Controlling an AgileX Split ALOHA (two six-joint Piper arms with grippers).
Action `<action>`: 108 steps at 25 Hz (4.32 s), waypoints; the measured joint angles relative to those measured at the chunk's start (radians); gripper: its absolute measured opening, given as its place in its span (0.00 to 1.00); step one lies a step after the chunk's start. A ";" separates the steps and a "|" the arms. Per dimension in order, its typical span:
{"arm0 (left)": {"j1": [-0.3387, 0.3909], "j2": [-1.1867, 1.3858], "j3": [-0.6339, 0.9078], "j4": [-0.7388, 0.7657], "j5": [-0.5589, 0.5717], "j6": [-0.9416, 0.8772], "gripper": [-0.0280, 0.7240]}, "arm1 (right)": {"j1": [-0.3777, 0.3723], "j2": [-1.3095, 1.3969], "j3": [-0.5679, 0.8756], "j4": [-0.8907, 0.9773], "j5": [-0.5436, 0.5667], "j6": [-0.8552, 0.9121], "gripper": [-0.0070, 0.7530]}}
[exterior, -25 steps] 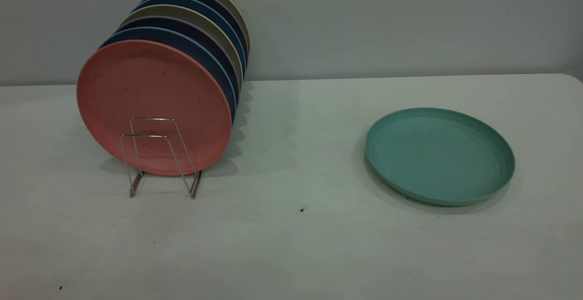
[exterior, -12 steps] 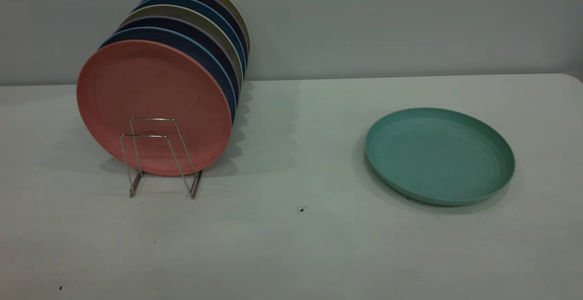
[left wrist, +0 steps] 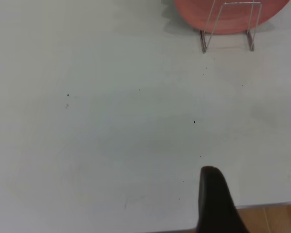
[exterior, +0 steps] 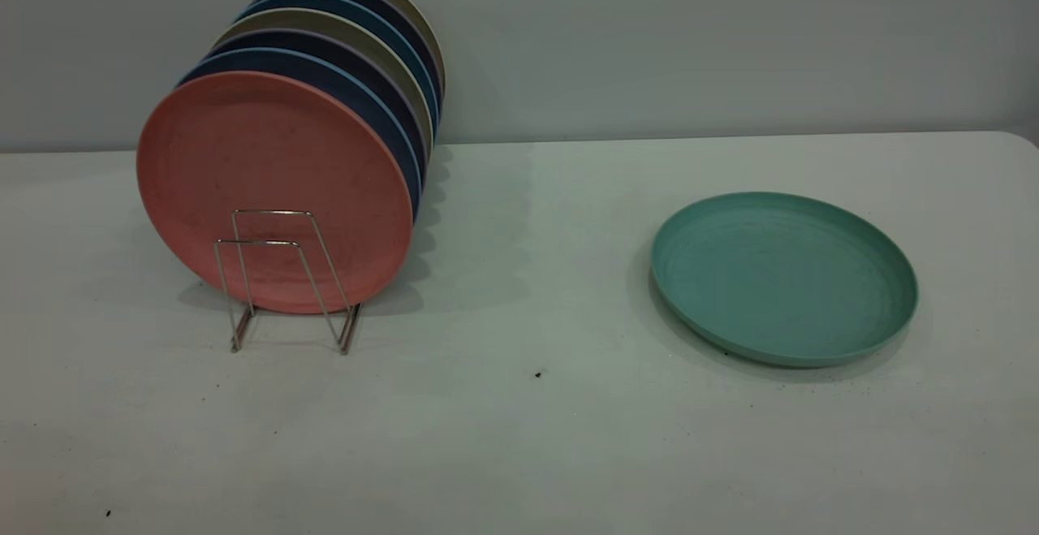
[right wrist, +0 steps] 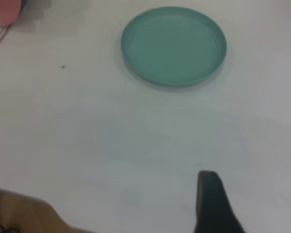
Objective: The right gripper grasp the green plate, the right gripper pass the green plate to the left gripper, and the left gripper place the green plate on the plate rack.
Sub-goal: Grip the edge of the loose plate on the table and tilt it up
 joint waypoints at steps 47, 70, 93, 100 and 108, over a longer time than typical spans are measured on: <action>-0.001 1.223 -0.441 -0.034 -0.493 0.039 0.78 | 0.000 1.223 -0.252 0.320 -0.505 -0.273 0.71; -0.271 1.763 -0.601 -0.401 -0.682 0.343 0.78 | -0.249 2.094 -0.631 0.822 -0.464 -0.665 0.67; -0.347 1.863 -0.607 -0.531 -0.811 0.344 0.78 | -0.288 2.425 -0.807 1.043 -0.449 -0.803 0.46; -0.349 1.882 -0.608 -0.564 -0.833 0.344 0.78 | -0.269 2.436 -0.808 1.072 -0.466 -0.861 0.06; -0.349 1.946 -0.608 -0.646 -0.835 0.344 0.78 | -0.237 2.431 -0.808 1.107 -0.349 -0.958 0.03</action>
